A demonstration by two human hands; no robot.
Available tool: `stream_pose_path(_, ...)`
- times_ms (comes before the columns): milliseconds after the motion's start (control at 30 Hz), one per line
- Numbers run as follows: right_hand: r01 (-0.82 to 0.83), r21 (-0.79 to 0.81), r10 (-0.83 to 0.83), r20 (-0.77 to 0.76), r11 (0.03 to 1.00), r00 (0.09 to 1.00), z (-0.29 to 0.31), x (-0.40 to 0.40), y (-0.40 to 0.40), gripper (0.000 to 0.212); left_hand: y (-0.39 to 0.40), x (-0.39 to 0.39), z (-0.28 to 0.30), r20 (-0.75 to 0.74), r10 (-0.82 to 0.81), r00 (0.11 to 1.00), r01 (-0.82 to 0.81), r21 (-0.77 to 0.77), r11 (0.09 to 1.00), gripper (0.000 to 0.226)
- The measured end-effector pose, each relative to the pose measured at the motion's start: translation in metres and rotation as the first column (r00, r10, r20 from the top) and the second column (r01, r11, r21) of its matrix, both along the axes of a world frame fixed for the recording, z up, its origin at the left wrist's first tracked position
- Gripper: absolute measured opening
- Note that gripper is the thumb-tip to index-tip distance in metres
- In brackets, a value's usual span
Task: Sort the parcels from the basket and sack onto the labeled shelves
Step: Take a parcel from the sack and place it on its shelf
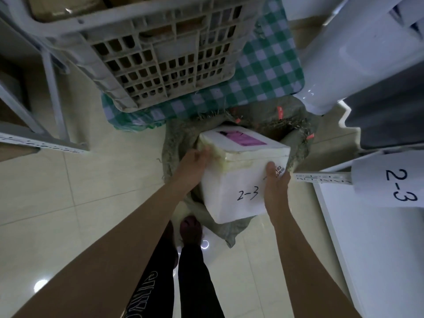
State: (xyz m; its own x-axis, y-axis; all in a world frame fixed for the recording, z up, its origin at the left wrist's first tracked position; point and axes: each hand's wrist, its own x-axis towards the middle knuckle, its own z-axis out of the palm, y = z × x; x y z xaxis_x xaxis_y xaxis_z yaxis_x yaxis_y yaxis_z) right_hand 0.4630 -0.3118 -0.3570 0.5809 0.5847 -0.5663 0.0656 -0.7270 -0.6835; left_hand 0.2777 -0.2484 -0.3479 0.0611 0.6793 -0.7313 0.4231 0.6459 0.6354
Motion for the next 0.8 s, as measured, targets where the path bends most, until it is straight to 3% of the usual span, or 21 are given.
stream_pose_path(67,0.1,0.015,-0.098,-0.077,0.995,0.992,-0.003,0.001,0.004,0.088,0.004,0.003,-0.011,-0.024,0.028,0.999,-0.031,-0.093,0.995,0.083)
stream_pose_path(133,0.212,-0.025,-0.213,-0.155,0.977,0.965,-0.009,0.007,0.01,0.107,0.011,0.006,-0.016,-0.018,0.105,0.994,-0.106,-0.219,0.97,0.1)
stream_pose_path(200,0.272,-0.094,-0.286,-0.209,0.958,0.935,-0.013,0.013,0.01,0.119,0.018,0.01,-0.016,0.014,0.181,0.983,-0.17,-0.273,0.947,0.102)
stream_pose_path(267,0.303,-0.114,-0.317,-0.135,0.946,0.939,-0.013,0.012,0.009,0.103,0.024,0.012,-0.013,0.065,0.208,0.976,-0.179,-0.302,0.936,0.105)
stream_pose_path(367,0.319,-0.094,-0.319,0.01,0.943,0.948,-0.006,0.002,0.017,0.11,0.021,0.016,-0.015,0.158,0.173,0.972,-0.11,-0.347,0.931,0.1)
stream_pose_path(433,0.294,-0.137,-0.293,0.028,0.946,0.956,-0.002,-0.001,0.03,0.11,0.019,0.018,-0.018,0.171,0.159,0.972,-0.089,-0.358,0.929,0.093)
stream_pose_path(500,0.243,-0.192,-0.246,0.011,0.951,0.969,-0.003,0.006,0.044,0.108,0.018,0.015,-0.024,0.057,0.071,0.996,-0.058,-0.203,0.977,0.092)
stream_pose_path(567,0.207,-0.201,-0.205,0.034,0.957,0.978,-0.005,0.017,0.055,0.104,0.015,0.009,-0.032,-0.163,-0.081,0.983,0.104,0.138,0.985,0.073)
stream_pose_path(633,0.205,-0.188,-0.2,0.046,0.96,0.979,-0.016,0.028,0.055,0.103,0.014,0.001,-0.043,-0.52,-0.259,0.814,0.489,0.372,0.789,0.053)
stream_pose_path(667,0.209,-0.18,-0.207,0.031,0.961,0.978,-0.021,0.033,0.052,0.102,0.015,-0.004,-0.051,-0.658,-0.318,0.683,0.659,0.367,0.657,0.053)
stream_pose_path(700,0.218,-0.167,-0.221,0.006,0.961,0.975,-0.025,0.037,0.048,0.1,0.016,-0.01,-0.059,-0.75,-0.377,0.544,0.777,0.279,0.565,0.058)
stream_pose_path(733,0.232,-0.149,-0.238,-0.028,0.961,0.971,-0.028,0.04,0.043,0.098,0.018,-0.017,-0.068,-0.791,-0.446,0.419,0.835,0.142,0.532,0.064)
stream_pose_path(800,0.25,-0.112,-0.261,-0.099,0.962,0.96,-0.033,0.043,0.031,0.091,0.021,-0.034,-0.083,-0.757,-0.602,0.253,0.822,-0.16,0.546,0.071)
